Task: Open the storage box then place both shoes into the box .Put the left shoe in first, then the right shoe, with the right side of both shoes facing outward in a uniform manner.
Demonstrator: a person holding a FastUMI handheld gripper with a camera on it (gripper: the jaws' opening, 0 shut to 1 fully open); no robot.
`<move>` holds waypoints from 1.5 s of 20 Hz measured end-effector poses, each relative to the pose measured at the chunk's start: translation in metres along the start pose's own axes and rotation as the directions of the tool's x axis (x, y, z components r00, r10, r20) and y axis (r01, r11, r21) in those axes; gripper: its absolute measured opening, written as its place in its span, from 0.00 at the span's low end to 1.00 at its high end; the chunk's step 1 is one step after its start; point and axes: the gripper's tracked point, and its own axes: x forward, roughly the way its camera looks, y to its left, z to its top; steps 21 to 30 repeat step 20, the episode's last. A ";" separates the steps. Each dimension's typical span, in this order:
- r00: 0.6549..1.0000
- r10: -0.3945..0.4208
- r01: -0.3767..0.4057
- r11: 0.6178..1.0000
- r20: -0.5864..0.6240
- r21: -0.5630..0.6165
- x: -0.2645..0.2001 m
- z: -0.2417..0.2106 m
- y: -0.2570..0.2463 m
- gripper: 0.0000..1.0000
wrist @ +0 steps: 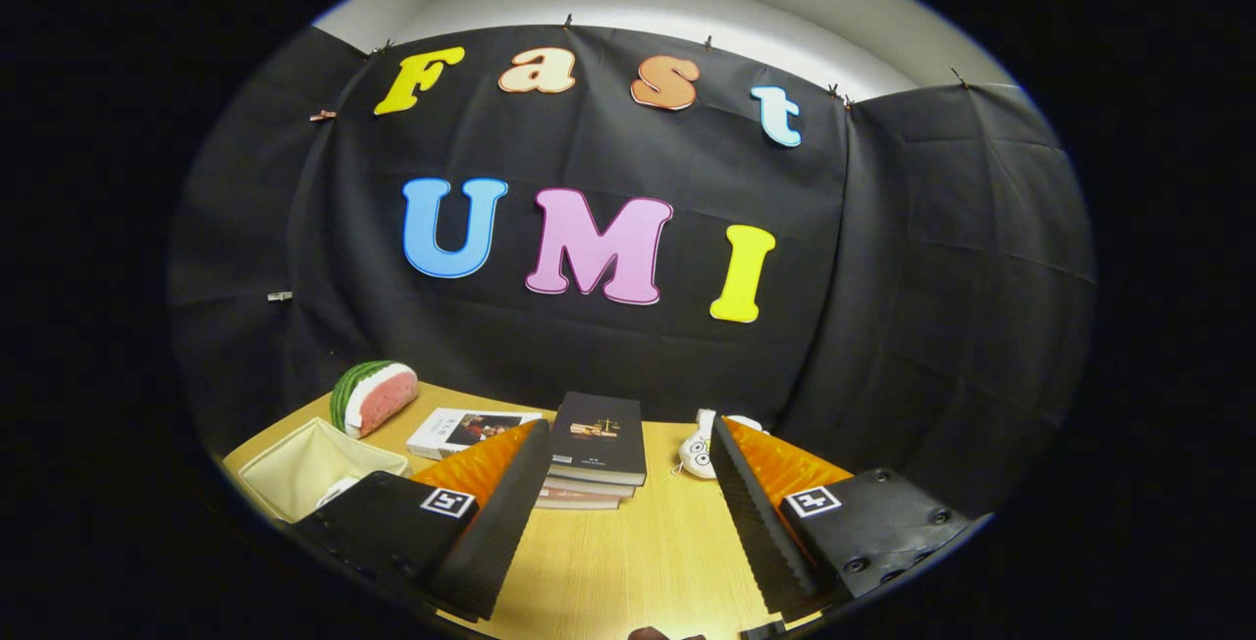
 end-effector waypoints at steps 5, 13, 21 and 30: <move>0.999 0.037 -0.037 0.999 0.004 -0.012 0.006 -0.007 0.008 0.99; 0.999 0.041 -0.041 0.999 -0.031 0.008 0.015 -0.016 0.007 0.98; 0.999 0.027 -0.027 1.000 -0.038 -0.007 0.009 -0.018 0.003 0.98; 0.999 0.027 -0.027 1.000 -0.038 -0.007 0.009 -0.018 0.003 0.98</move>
